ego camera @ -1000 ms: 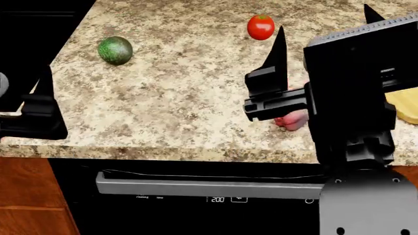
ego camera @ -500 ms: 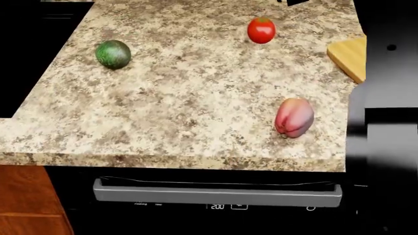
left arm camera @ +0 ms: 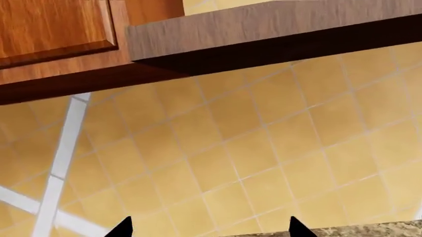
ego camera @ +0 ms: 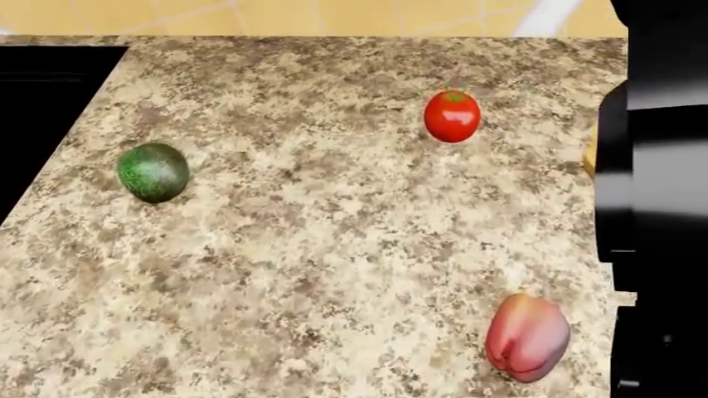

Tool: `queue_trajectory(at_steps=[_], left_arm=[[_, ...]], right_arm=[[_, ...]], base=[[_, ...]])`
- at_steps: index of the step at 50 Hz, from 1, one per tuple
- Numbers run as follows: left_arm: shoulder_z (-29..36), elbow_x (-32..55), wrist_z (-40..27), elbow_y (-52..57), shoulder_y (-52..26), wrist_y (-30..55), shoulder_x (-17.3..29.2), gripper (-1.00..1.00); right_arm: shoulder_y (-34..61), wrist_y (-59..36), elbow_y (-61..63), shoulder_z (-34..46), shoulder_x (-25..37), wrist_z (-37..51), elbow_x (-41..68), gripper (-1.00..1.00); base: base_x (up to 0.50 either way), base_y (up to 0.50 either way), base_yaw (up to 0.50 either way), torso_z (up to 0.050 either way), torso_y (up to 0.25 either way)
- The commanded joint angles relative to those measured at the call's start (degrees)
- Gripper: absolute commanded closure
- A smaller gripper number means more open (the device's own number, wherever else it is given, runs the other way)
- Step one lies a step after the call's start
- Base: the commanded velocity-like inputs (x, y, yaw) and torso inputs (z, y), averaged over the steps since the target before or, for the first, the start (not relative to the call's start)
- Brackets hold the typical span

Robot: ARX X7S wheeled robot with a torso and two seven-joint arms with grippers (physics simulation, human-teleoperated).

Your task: Place the avocado, onion, tomato and bell pepper on the cutting board.

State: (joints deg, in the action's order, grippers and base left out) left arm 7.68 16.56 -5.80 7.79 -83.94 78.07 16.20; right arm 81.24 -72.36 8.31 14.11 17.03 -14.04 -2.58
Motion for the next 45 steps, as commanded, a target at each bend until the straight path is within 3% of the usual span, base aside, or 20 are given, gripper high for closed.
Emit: queue_trajectory(at_steps=[1, 30, 41, 45], left_arm=[[-0.93, -0.97, 2.02, -0.24, -1.18, 0.28, -0.23, -1.0], [-4.19, 1.44, 1.79, 7.03, 4.23, 4.29, 1.16, -1.0], [-4.21, 1.67, 1.83, 7.39, 5.6, 4.11, 2.29, -1.0], [-3.94, 1.47, 1.8, 6.25, 5.23, 3.37, 2.54, -1.0]], right_arm=[[-0.03, -1.81, 0.65, -1.54, -1.11, -1.92, -0.58, -1.0], [-5.59, -6.9, 6.29, -1.9, 0.41, -3.0, 0.66, -1.0], [-7.39, -8.89, 6.53, -0.99, 0.54, -1.23, -0.5, -1.0], [-6.85, -17.62, 5.56, -2.65, -1.24, -4.66, 2.47, -1.0]], base=[[0.5, 0.0, 0.0, 0.0, 0.0], [0.5, 0.0, 0.0, 0.0, 0.001], [0.03, 0.0, 0.0, 0.0, 0.001], [0.0, 0.0, 0.0, 0.0, 0.0]])
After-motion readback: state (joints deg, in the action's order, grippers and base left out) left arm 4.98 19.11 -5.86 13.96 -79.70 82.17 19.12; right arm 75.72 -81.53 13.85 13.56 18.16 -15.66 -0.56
